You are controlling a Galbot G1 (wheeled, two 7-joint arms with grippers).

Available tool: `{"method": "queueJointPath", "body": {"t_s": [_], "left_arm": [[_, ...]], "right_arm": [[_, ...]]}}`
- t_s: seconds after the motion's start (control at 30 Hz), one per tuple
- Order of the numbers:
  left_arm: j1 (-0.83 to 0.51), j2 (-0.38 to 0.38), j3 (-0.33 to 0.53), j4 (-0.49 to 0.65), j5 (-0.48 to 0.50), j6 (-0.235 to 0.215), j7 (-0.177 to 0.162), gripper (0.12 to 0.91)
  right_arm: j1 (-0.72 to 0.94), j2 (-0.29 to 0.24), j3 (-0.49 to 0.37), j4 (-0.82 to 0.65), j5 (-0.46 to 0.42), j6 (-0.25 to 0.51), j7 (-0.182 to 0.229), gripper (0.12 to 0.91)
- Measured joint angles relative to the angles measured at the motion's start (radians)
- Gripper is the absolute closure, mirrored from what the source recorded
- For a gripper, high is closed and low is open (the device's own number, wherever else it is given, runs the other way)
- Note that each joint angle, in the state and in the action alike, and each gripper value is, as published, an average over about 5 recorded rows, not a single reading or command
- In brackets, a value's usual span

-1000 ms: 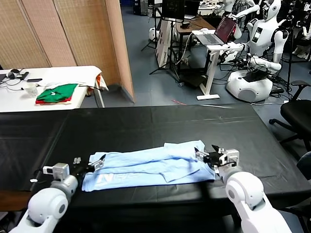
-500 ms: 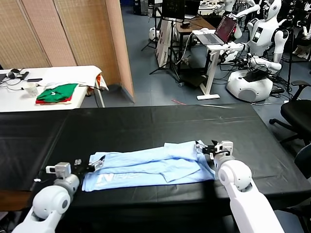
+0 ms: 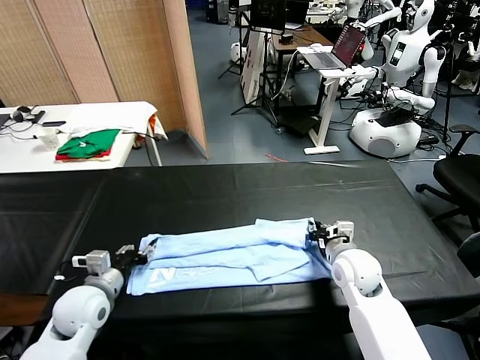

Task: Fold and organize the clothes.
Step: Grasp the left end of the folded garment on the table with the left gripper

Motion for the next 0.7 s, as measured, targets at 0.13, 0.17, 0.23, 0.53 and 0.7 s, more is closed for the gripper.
{"method": "queueJointPath", "body": {"t_s": [0.13, 0.17, 0.23, 0.53, 0.7], "left_arm": [[-0.024, -0.006, 0.019, 0.023, 0.032, -0.015, 0.004, 0.881], [-0.030, -0.007, 0.022, 0.027, 0.034, -0.016, 0.004, 0.878], [-0.040, -0.008, 0.027, 0.031, 0.033, -0.020, 0.005, 0.877], [-0.025, -0.011, 0.000, 0.005, 0.061, -0.036, 0.003, 0.511], [0.014, -0.018, -0.032, -0.031, 0.070, -0.042, 0.001, 0.215]], "right_arm": [[-0.011, 0.006, 0.006, 0.013, 0.019, -0.004, -0.019, 0.861], [-0.013, 0.004, 0.008, 0.018, 0.024, -0.006, -0.030, 0.849], [-0.018, -0.002, 0.014, 0.030, 0.033, -0.012, -0.049, 0.767], [-0.067, -0.041, 0.054, 0.135, 0.099, -0.042, -0.068, 0.254], [-0.126, -0.058, 0.094, 0.224, 0.127, -0.044, -0.072, 0.125]]}}
